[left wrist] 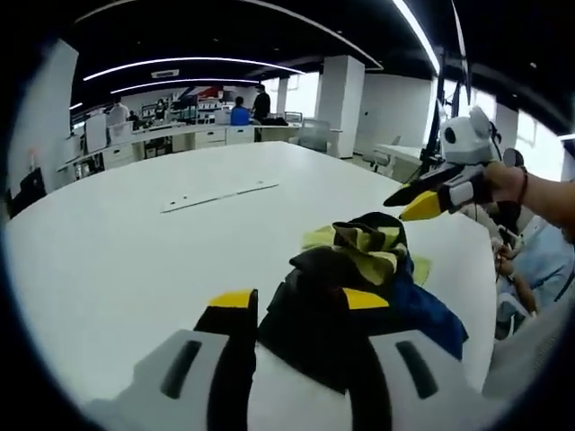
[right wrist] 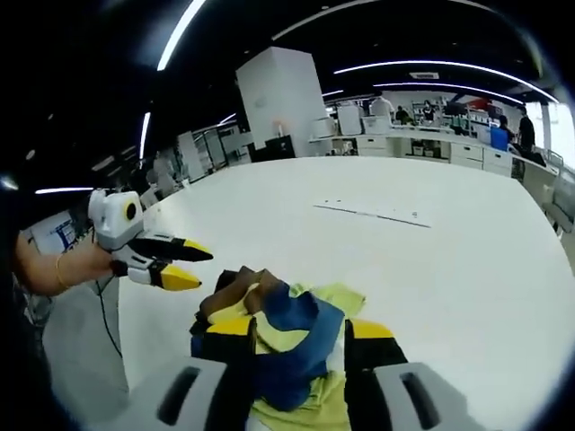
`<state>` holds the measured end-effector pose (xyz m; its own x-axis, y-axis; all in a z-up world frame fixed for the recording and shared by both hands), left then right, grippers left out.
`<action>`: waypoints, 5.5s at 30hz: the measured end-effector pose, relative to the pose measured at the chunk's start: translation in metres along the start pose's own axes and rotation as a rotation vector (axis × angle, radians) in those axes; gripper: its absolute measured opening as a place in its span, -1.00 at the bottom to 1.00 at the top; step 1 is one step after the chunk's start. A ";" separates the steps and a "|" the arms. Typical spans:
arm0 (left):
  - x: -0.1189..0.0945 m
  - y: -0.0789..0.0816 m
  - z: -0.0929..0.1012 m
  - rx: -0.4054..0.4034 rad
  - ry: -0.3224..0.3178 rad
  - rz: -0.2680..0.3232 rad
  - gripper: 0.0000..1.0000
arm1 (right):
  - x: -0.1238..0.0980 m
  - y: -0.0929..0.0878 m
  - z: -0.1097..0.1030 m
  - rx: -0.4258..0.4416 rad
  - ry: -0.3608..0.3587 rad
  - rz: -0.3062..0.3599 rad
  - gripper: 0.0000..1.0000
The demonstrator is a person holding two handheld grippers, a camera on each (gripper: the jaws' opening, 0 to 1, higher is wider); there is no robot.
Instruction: Fold the garment on the visible template until the final outline fits inside the template.
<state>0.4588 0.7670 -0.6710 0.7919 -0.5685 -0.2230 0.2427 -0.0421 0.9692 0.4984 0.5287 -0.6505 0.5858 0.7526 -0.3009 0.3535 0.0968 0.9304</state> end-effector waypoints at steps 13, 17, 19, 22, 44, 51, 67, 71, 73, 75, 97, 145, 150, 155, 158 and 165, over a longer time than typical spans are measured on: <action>0.022 -0.019 -0.010 -0.012 -0.035 -0.050 -0.59 | 0.030 -0.008 0.011 -0.112 0.018 -0.107 -0.51; 0.027 -0.023 -0.009 -0.031 -0.058 -0.052 -0.77 | 0.032 -0.008 0.016 -0.098 0.008 -0.127 -0.62; 0.029 -0.025 -0.008 -0.032 -0.061 -0.058 -0.82 | 0.032 -0.008 0.017 -0.094 0.004 -0.132 -0.71; 0.030 -0.027 -0.007 -0.043 -0.067 -0.061 -0.93 | 0.031 -0.009 0.018 -0.114 -0.001 -0.155 -0.87; -0.003 0.003 -0.023 -0.054 0.020 0.019 -1.00 | -0.002 0.019 0.036 -0.101 -0.097 -0.060 -1.00; -0.017 0.011 -0.031 -0.065 0.068 0.041 -1.00 | -0.012 0.023 0.037 -0.089 -0.122 -0.045 -1.00; -0.050 0.017 -0.055 -0.142 0.179 0.082 -1.00 | -0.036 0.027 0.051 -0.068 -0.193 -0.022 -1.00; -0.055 0.020 -0.062 -0.142 0.208 0.083 -1.00 | -0.035 0.027 0.059 -0.063 -0.211 -0.022 -1.00; -0.058 0.021 -0.066 -0.147 0.219 0.084 -1.00 | -0.035 0.028 0.065 -0.051 -0.230 -0.016 -1.00; -0.059 0.023 -0.070 -0.145 0.230 0.088 -1.00 | -0.033 0.029 0.071 -0.030 -0.239 -0.006 -1.00; -0.006 0.010 -0.123 -0.199 0.320 0.047 -1.00 | 0.017 0.009 0.132 0.067 -0.372 -0.066 -1.00; 0.006 0.003 -0.115 -0.038 0.251 -0.086 -0.03 | 0.037 0.005 0.108 0.201 -0.343 -0.136 0.58; -0.005 0.006 -0.105 -0.053 0.233 -0.069 0.12 | 0.027 0.004 0.091 0.195 -0.316 -0.151 0.69; -0.015 0.008 -0.095 -0.067 0.214 -0.068 0.26 | 0.014 0.001 0.078 0.189 -0.308 -0.150 0.75; -0.020 0.009 -0.088 -0.071 0.208 -0.052 0.32 | 0.007 -0.003 0.070 0.202 -0.307 -0.145 0.75; -0.030 0.012 -0.068 -0.072 0.179 -0.042 0.32 | -0.008 -0.014 0.052 0.189 -0.303 -0.158 0.73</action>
<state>0.4755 0.8393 -0.6598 0.8656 -0.4124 -0.2841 0.3120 0.0004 0.9501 0.5267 0.4880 -0.6717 0.6921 0.5086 -0.5122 0.5686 0.0531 0.8209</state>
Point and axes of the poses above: the point that each gripper's makers call its tool centre point, and the gripper's own axes: x roughly forward along the fingers, z roughly to its right, y roughly out of its top, the point moved 7 cm from there along -x, roughly backward along the fingers, and after that the axes turned 14 degrees about z, right-handed, at the moved point
